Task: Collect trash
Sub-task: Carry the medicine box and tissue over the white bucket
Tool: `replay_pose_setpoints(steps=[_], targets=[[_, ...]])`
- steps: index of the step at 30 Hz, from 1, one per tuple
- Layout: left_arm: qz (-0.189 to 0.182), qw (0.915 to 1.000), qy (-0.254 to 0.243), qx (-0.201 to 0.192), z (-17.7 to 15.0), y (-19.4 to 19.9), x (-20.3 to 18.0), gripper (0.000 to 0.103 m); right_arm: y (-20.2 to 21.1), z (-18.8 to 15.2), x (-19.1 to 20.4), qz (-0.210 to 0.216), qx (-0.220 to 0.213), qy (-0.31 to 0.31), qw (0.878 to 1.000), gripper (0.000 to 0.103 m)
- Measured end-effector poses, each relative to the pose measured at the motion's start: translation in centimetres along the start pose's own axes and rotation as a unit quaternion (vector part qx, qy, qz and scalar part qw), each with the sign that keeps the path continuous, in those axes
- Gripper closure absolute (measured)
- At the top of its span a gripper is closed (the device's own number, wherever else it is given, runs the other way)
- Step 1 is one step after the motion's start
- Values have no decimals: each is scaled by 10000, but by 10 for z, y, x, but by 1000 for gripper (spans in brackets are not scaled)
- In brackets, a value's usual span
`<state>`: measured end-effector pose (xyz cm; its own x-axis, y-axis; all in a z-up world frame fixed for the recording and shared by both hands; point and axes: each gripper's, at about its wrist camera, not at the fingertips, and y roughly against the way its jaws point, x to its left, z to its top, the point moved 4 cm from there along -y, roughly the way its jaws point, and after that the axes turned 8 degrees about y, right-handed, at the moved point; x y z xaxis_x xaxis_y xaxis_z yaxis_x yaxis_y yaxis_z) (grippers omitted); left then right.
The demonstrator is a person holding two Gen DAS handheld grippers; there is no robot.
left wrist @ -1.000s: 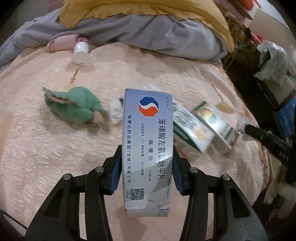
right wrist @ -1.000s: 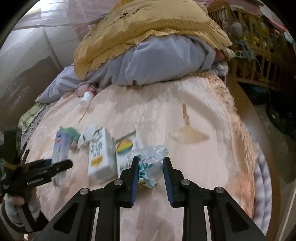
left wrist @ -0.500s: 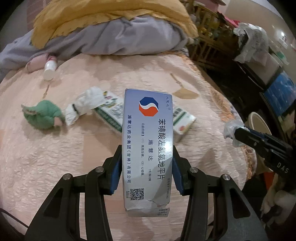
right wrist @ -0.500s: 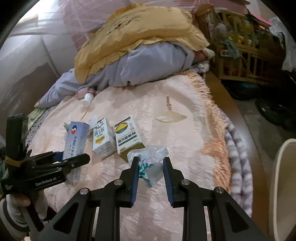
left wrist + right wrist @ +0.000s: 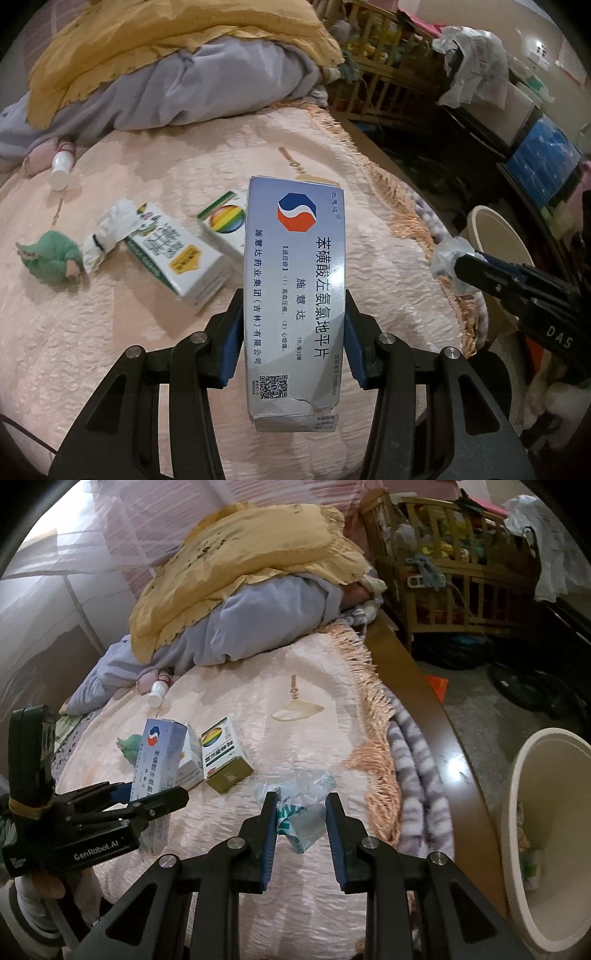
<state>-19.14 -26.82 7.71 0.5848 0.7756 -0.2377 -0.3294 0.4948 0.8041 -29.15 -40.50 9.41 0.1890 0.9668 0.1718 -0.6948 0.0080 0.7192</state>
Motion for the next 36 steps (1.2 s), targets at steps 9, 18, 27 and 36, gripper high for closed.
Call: replay_pose_setpoints(steps=[9, 18, 27, 36], targets=[[-145, 9996, -228, 49, 3, -7, -28, 57, 12, -3, -24, -136, -53, -234, 9996, 79], [-361, 9979, -529, 124, 8, -16, -67, 57, 37, -9, -54, -381, -182, -483, 9979, 79], [-692, 9941, -778, 297, 12, -27, -111, 57, 59, -23, -98, -712, -255, -885, 9932, 79], [-1045, 9881, -1032, 447, 13, -37, -158, 57, 81, -43, -144, -1061, -303, -1343, 9848, 79]])
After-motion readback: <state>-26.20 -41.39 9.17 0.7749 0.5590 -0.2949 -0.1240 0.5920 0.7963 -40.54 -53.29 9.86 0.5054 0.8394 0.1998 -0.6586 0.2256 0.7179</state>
